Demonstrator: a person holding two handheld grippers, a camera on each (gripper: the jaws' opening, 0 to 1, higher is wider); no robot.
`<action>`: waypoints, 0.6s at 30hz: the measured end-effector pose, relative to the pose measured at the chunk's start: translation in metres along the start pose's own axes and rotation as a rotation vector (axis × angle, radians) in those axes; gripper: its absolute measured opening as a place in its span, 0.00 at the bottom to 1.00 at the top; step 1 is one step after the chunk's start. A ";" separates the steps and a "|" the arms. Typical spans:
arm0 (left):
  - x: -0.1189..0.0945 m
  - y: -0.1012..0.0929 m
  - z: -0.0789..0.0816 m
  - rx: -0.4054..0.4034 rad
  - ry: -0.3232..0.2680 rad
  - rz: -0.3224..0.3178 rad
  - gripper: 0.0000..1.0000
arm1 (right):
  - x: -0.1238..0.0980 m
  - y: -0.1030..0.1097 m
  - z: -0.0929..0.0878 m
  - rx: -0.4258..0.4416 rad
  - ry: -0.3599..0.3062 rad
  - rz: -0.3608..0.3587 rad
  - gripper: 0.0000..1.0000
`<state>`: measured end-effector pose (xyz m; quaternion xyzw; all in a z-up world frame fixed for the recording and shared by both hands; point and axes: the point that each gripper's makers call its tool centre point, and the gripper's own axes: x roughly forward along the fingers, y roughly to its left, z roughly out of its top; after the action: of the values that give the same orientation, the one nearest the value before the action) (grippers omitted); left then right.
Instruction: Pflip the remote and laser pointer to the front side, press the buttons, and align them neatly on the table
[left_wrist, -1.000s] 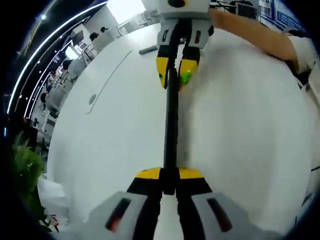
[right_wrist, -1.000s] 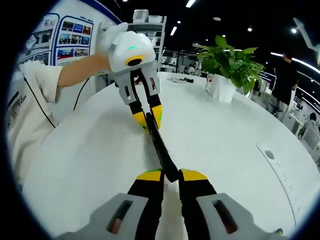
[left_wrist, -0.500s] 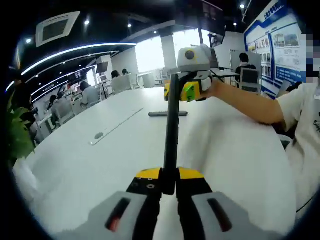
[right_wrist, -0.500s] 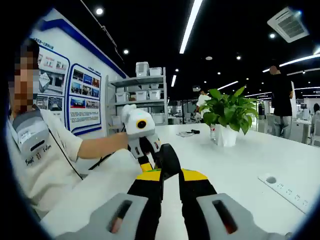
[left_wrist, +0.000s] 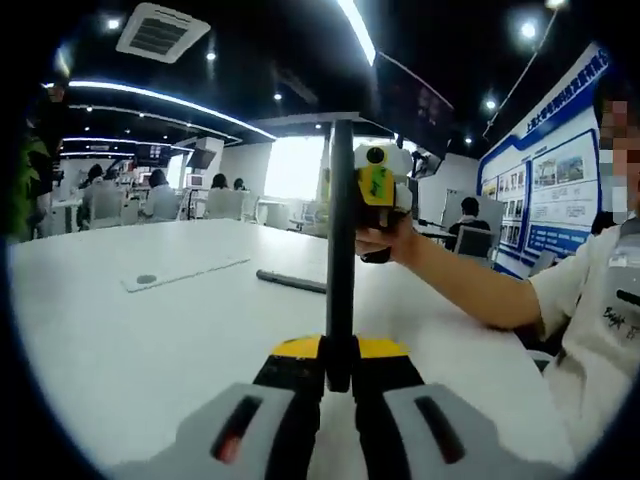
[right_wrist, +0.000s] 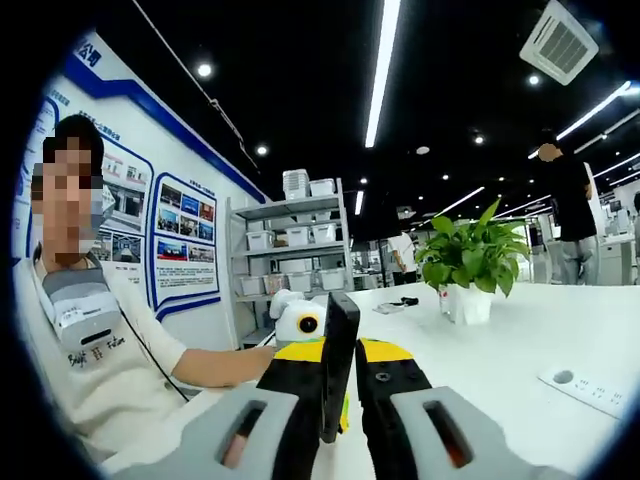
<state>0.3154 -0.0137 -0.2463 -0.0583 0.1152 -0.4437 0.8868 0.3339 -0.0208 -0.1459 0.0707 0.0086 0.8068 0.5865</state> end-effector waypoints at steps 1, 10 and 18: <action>0.000 -0.003 -0.001 -0.022 0.005 -0.010 0.12 | 0.002 0.002 -0.001 0.006 -0.002 0.005 0.14; 0.001 -0.020 -0.002 -0.143 -0.052 -0.114 0.12 | 0.014 0.014 0.000 0.045 -0.026 0.064 0.15; 0.002 -0.019 -0.012 -0.104 0.002 -0.092 0.12 | 0.021 0.019 0.004 0.126 -0.055 0.086 0.16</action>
<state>0.2987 -0.0266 -0.2547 -0.1091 0.1361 -0.4776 0.8611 0.3097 -0.0075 -0.1381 0.1301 0.0403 0.8267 0.5458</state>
